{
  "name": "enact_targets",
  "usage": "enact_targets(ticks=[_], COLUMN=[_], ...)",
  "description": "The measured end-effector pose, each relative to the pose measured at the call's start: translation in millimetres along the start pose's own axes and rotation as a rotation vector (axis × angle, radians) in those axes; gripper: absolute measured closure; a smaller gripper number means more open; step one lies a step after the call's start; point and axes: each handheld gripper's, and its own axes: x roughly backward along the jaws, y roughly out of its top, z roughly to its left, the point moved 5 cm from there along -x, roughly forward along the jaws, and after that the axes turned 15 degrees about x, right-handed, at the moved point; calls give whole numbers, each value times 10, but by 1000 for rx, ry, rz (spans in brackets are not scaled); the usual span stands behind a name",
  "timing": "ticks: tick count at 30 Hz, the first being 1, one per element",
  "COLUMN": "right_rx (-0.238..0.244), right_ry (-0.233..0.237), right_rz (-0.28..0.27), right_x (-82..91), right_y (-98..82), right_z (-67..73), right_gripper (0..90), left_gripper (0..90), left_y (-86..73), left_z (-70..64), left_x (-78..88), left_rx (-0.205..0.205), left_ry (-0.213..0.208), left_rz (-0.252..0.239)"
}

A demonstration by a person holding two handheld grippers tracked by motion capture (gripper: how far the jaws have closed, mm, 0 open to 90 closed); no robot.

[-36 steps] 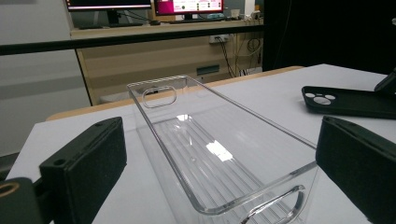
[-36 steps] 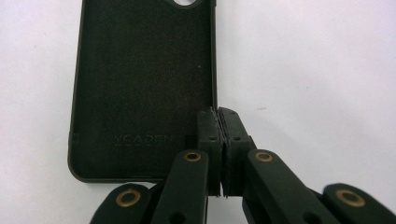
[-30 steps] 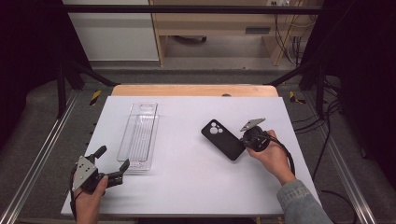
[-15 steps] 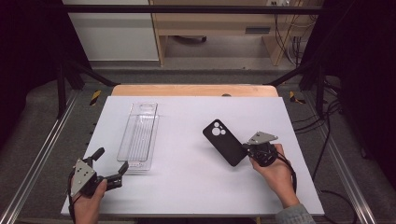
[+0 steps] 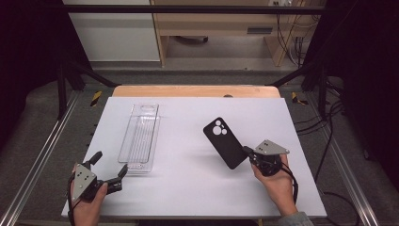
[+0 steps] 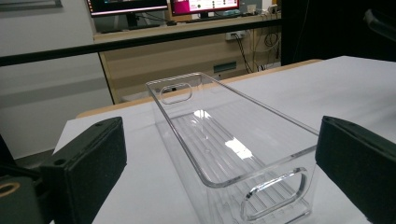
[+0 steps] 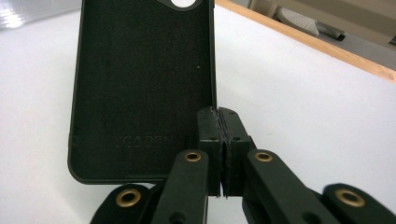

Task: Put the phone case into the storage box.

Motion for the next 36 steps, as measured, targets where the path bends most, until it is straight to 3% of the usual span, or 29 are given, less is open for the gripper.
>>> enact_targets(ticks=[5, 13, 22, 27, 36], right_rx=[-23, -14, 25, 29, 35], right_ry=[-3, 13, -31, -68, -111], right_rz=[-30, -2, 16, 7, -25], right_x=[31, 65, 170, 190, 214], right_y=[24, 18, 65, 38, 39], right_z=[-26, -42, -94, -118, -89], right_gripper=[892, 892, 893, 893, 893], left_gripper=[15, 15, 15, 13, 14], left_y=[-15, -14, 181, 391, 598], left_z=[0, -49, -141, -306, -740], left_x=[16, 20, 95, 28, -217], left_rx=[12, 7, 5, -18, -46], left_ry=[4, -6, -18, -43, -102], left_rz=[1, 4, -47, -24, 51])
